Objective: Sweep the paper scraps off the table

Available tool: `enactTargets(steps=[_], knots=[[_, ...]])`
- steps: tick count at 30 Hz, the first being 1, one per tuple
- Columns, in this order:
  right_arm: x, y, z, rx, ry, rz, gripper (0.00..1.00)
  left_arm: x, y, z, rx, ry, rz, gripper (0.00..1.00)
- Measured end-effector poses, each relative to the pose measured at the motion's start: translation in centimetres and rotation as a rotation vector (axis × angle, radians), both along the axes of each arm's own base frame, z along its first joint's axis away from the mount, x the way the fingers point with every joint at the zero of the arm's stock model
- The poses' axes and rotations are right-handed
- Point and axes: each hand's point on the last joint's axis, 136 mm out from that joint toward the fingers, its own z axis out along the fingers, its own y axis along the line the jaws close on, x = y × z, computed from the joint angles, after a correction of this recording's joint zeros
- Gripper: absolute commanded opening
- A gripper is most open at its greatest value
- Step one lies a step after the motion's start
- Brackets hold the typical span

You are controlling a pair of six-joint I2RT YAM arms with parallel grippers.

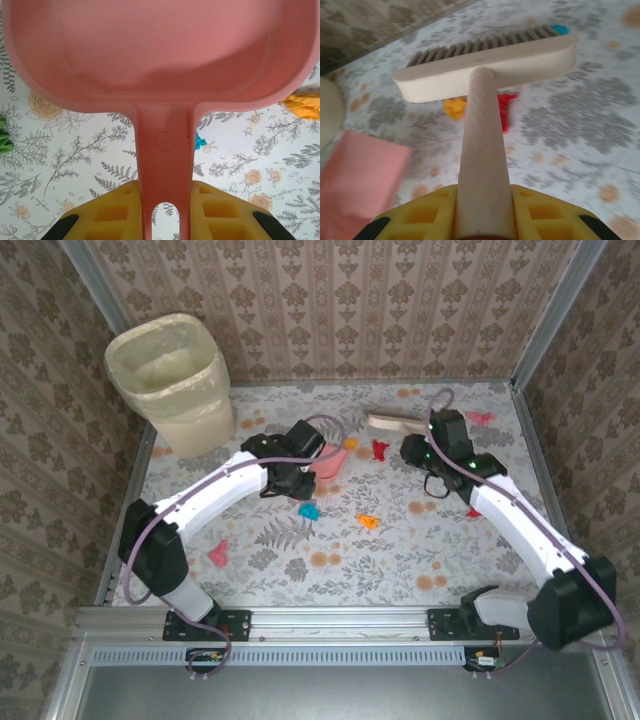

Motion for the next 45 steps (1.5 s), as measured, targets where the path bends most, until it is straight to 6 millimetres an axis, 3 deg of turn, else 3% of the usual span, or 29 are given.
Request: enactTargets(steps=[4, 8, 13, 17, 25, 33, 40, 45], knots=[[2.9, 3.1, 1.0, 0.066, 0.026, 0.087, 0.00, 1.2, -1.2, -1.4, 0.031, 0.034, -0.009, 0.00], [5.3, 5.7, 0.3, 0.146, 0.085, 0.139, 0.00, 2.9, -2.5, -2.5, 0.048, 0.056, -0.017, 0.00], [6.2, 7.3, -1.3, 0.211, 0.172, 0.155, 0.00, 4.8, -2.9, -3.4, 0.037, 0.080, 0.001, 0.00], [7.0, 8.2, -1.4, 0.259, 0.208, 0.157, 0.00, 5.8, -2.9, -4.4, 0.039, 0.102, 0.011, 0.00], [7.9, 8.1, -2.0, 0.340, 0.263, 0.111, 0.00, 5.8, -3.2, -7.1, 0.058, 0.156, 0.007, 0.00], [8.5, 7.9, -4.4, 0.384, 0.343, 0.073, 0.00, 6.9, -3.3, -7.5, 0.039, 0.140, 0.021, 0.00], [8.0, 8.4, -4.8, 0.422, 0.378, 0.080, 0.00, 7.6, -3.6, -7.6, 0.020, 0.117, 0.025, 0.00], [6.3, 8.5, -6.6, 0.459, 0.429, 0.071, 0.00, 7.6, -3.6, -8.2, 0.020, 0.114, 0.025, 0.00]])
